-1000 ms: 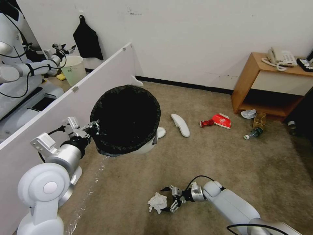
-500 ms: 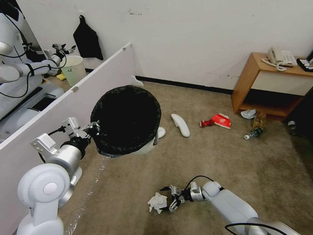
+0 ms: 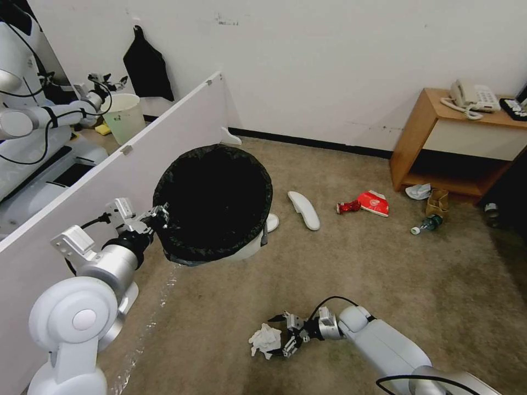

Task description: Pick up the trash bin, then pick up the garbage from the floor and place it into the trash bin.

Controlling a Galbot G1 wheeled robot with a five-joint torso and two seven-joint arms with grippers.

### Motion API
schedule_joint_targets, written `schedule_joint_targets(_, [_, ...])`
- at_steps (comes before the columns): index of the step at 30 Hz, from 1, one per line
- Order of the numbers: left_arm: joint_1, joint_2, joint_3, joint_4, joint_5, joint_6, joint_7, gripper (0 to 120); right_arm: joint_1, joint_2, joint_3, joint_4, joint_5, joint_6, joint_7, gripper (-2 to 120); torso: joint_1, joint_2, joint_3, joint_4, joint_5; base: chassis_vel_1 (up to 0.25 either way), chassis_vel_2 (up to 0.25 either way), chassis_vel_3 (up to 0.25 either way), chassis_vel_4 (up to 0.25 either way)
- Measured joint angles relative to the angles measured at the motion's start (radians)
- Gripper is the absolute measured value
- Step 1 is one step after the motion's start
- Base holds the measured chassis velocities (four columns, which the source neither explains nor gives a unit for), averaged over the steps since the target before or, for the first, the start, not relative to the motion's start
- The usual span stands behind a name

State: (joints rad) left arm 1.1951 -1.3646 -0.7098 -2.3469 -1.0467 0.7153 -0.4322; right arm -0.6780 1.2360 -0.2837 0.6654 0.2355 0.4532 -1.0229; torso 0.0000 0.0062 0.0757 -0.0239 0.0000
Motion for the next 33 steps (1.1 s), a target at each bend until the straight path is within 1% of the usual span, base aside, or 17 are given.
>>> schedule_joint_targets(5, [0.005, 0.0, -0.001, -0.005, 0.0, -0.001, 0.0, 4, -0.002, 0.0, 0.002, -0.002, -0.001, 0.0, 0.004, 99, 0.0, 0.0, 0.0, -0.0001, 0.0, 0.0, 0.0, 0.0, 0.0])
schedule_joint_targets(8, [0.006, 0.001, -0.003, -0.007, 0.0, -0.001, 0.001, 4, -0.004, -0.001, 0.006, -0.002, -0.002, -0.001, 0.008, 92, 0.0, 0.0, 0.0, 0.0, 0.0, 0.0, 0.0, 0.0, 0.0])
schedule_joint_targets(10, [0.007, 0.002, -0.004, -0.009, 0.0, -0.001, 0.001, 4, -0.006, -0.003, 0.011, -0.002, -0.005, -0.001, 0.006, 82, 0.0, 0.0, 0.0, -0.0001, 0.0, 0.0, 0.0, 0.0, 0.0])
schedule_joint_targets(11, [0.007, 0.002, -0.004, -0.009, 0.0, -0.001, 0.001, 4, -0.006, -0.003, 0.011, -0.002, -0.005, -0.001, 0.006, 82, 0.0, 0.0, 0.0, -0.0001, 0.0, 0.0, 0.0, 0.0, 0.0])
schedule_joint_targets(13, [0.007, 0.002, -0.004, -0.013, 0.0, -0.001, 0.001, 4, -0.01, -0.006, 0.016, -0.002, -0.006, -0.001, -0.002, 70, 0.0, 0.0, 0.0, -0.0001, 0.0, 0.0, 0.0, 0.0, 0.0])
schedule_joint_targets(14, [0.007, 0.002, -0.004, -0.013, 0.0, -0.001, 0.001, 4, -0.01, -0.006, 0.016, -0.002, -0.006, -0.001, -0.002, 70, 0.0, 0.0, 0.0, -0.0001, 0.0, 0.0, 0.0, 0.0, 0.0])
schedule_joint_targets(16, [0.008, 0.003, -0.004, -0.018, 0.0, -0.001, 0.001, 4, -0.013, -0.007, 0.023, 0.0, -0.006, -0.001, -0.003, 59, 0.0, 0.0, 0.0, -0.0001, 0.0, 0.0, 0.0, 0.0, 0.0])
schedule_joint_targets(17, [0.008, 0.003, -0.004, -0.018, 0.0, -0.001, 0.001, 4, -0.013, -0.007, 0.023, 0.0, -0.006, -0.001, -0.003, 59, 0.0, 0.0, 0.0, -0.0001, 0.0, 0.0, 0.0, 0.0, 0.0])
schedule_joint_targets(18, [0.008, 0.005, -0.005, -0.02, 0.0, -0.001, 0.001, 4, -0.016, -0.007, 0.028, 0.002, -0.006, -0.001, -0.003, 53, 0.0, 0.0, 0.0, -0.0001, 0.0, 0.0, 0.0, 0.0, 0.0])
schedule_joint_targets(22, [0.008, 0.006, -0.006, -0.022, 0.0, -0.001, 0.001, 4, -0.02, -0.011, 0.034, 0.006, -0.005, 0.0, -0.005, 42, 0.0, 0.0, 0.0, 0.0, 0.0, 0.0, 0.0, 0.0, 0.0])
schedule_joint_targets(24, [0.008, 0.005, -0.006, -0.023, 0.001, -0.001, 0.001, 4, -0.026, -0.013, 0.042, 0.008, -0.003, 0.003, -0.006, 31, 0.0, 0.0, 0.0, -0.0001, 0.0001, 0.0, 0.0, 0.0, 0.0])
schedule_joint_targets(25, [0.008, 0.005, -0.006, -0.023, 0.001, -0.001, 0.001, 4, -0.026, -0.013, 0.042, 0.008, -0.003, 0.003, -0.006, 31, 0.0, 0.0, 0.0, -0.0001, 0.0001, 0.0, 0.0, 0.0, 0.0])
schedule_joint_targets(28, [0.008, 0.004, -0.006, -0.023, 0.005, -0.003, 0.002, 4, -0.032, -0.015, 0.053, 0.011, 0.001, 0.009, -0.006, 17, 0.0, 0.0, 0.0, 0.0, 0.0, 0.0, 0.0, 0.0, 0.0])
schedule_joint_targets(29, [0.008, 0.004, -0.006, -0.023, 0.005, -0.003, 0.002, 4, -0.032, -0.015, 0.053, 0.011, 0.001, 0.009, -0.006, 17, 0.0, 0.0, 0.0, 0.0, 0.0, 0.0, 0.0, 0.0, 0.0])
schedule_joint_targets(30, [0.007, 0.003, -0.006, -0.022, 0.007, -0.004, 0.003, 4, -0.033, -0.017, 0.056, 0.011, 0.002, 0.01, -0.006, 10, 0.0, 0.0, 0.0, 0.0, 0.0001, 0.0, 0.0, 0.0, 0.0])
schedule_joint_targets(32, [0.007, 0.003, -0.006, -0.022, 0.007, -0.005, 0.003, 4, -0.033, -0.018, 0.057, 0.013, 0.003, 0.011, -0.007, 7, 0.0, 0.0, 0.0, -0.0001, 0.0, 0.0, 0.0, 0.0, 0.0])
schedule_joint_targets(33, [0.006, 0.002, -0.006, -0.022, 0.008, -0.005, 0.003, 4, -0.033, -0.02, 0.058, 0.014, 0.004, 0.012, -0.008, 1, 0.0, 0.0, 0.0, -0.0001, 0.0, 0.0, 0.0, 0.0, 0.0])
